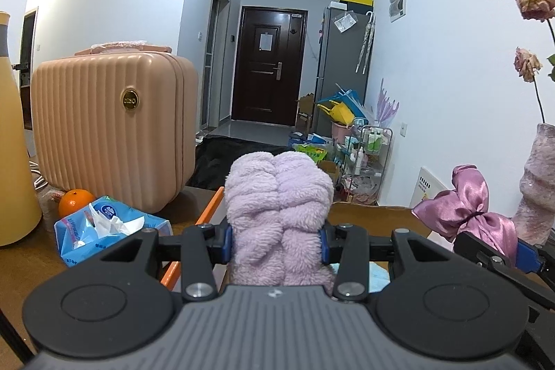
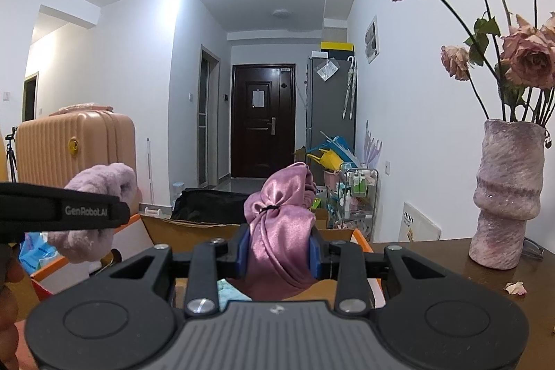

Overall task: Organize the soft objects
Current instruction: 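Carry the lavender towel over the box with the left gripper while the right gripper carries the bow there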

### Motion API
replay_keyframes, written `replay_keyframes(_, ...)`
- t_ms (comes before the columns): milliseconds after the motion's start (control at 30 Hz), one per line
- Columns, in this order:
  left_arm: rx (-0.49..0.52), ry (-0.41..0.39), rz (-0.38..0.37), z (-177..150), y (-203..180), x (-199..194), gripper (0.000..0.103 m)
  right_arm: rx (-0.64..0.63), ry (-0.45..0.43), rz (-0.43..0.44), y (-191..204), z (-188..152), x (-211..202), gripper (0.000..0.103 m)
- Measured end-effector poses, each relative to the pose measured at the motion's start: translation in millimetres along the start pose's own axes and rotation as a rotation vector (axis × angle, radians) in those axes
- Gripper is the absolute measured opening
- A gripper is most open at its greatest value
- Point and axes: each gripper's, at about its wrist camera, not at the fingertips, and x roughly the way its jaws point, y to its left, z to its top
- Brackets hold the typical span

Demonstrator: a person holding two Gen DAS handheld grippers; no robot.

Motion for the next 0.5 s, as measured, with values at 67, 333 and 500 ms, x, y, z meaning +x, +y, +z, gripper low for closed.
replay_keyframes(67,0.002,0.001,0.004,0,0,4,0.043,0.001,0.010,0.001,-1,1,4,0.032)
replay_keyframes(333,0.016,0.004,0.017,0,1,18,0.043,0.006,0.047,-0.009,-2,0,19,0.032)
replay_keyframes(500,0.031,0.022,0.031,-5,0,28,0.043,0.011,0.062,-0.012,-2,-3,26,0.032)
